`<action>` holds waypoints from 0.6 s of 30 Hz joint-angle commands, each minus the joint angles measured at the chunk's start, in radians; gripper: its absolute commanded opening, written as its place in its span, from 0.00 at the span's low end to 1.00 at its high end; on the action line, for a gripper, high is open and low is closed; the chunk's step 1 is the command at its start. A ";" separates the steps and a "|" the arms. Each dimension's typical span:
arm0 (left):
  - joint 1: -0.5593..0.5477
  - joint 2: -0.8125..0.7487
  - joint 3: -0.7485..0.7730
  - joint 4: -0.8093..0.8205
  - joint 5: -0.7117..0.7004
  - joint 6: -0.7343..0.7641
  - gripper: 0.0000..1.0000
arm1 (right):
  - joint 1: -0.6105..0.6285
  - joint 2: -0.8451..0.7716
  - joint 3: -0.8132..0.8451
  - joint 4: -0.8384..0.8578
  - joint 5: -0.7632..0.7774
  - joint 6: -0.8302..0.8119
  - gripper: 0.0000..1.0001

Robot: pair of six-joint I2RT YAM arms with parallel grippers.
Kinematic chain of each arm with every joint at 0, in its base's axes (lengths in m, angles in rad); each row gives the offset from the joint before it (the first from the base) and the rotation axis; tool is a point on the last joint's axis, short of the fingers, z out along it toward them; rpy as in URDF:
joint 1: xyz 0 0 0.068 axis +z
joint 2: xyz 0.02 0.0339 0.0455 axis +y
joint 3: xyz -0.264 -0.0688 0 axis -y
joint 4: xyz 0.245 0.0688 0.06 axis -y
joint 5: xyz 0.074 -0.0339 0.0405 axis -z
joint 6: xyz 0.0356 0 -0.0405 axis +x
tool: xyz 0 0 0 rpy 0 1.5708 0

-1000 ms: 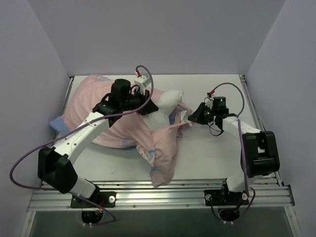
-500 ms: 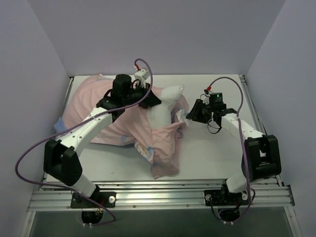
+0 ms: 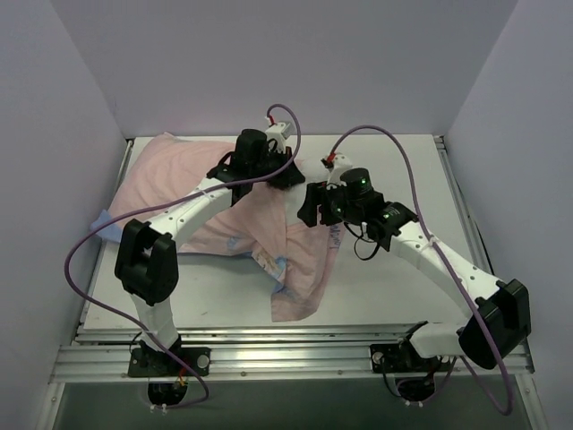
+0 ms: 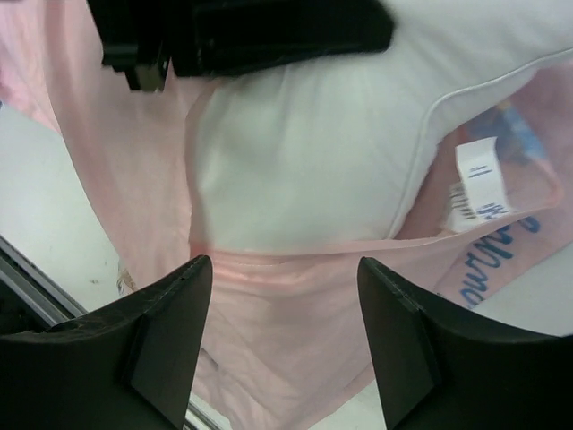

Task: Remove the pillowcase from the pillow

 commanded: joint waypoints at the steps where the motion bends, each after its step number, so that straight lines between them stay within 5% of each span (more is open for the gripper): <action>1: 0.002 -0.005 0.079 0.034 -0.008 0.013 0.02 | 0.051 0.050 0.034 -0.029 0.071 -0.038 0.62; 11: 0.000 -0.011 0.065 0.030 -0.050 0.027 0.02 | 0.140 0.131 0.034 -0.020 0.161 -0.012 0.61; 18: 0.005 0.029 0.119 0.016 -0.114 0.023 0.02 | 0.172 0.126 -0.029 -0.055 0.219 0.015 0.28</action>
